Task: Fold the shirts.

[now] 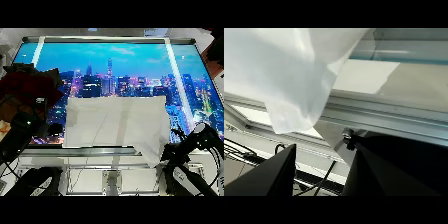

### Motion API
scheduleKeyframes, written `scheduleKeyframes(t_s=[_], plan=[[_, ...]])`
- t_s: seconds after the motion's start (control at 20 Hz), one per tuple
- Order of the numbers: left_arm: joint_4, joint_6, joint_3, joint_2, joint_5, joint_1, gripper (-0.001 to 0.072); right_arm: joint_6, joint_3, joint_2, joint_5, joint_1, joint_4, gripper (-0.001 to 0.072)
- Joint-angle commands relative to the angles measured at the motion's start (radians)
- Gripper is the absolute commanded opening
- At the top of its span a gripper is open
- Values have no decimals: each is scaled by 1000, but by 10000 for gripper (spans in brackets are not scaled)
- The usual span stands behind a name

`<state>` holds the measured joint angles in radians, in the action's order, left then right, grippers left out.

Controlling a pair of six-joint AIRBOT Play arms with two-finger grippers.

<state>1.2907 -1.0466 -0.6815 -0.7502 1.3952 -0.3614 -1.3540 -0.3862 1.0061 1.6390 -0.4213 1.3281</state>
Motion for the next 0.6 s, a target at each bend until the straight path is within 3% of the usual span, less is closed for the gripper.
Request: scheduleKeyframes(t_s=[0.0, 0.2, 0.4, 0.55], plan=[[0, 0, 0, 1, -6, 0, 459, 247, -565, 3, -716, 42, -879, 470], [-1, 0, 0, 1, -10, 0, 459, 289, -650, 2, -835, 42, -824, 471], [15, 26, 0, 1, 49, 0, 461, 288, -650, 2, -829, 43, -675, 471], [19, 27, 0, 1, 49, 0, 460, 288, -650, 2, -830, 43, -649, 471]])
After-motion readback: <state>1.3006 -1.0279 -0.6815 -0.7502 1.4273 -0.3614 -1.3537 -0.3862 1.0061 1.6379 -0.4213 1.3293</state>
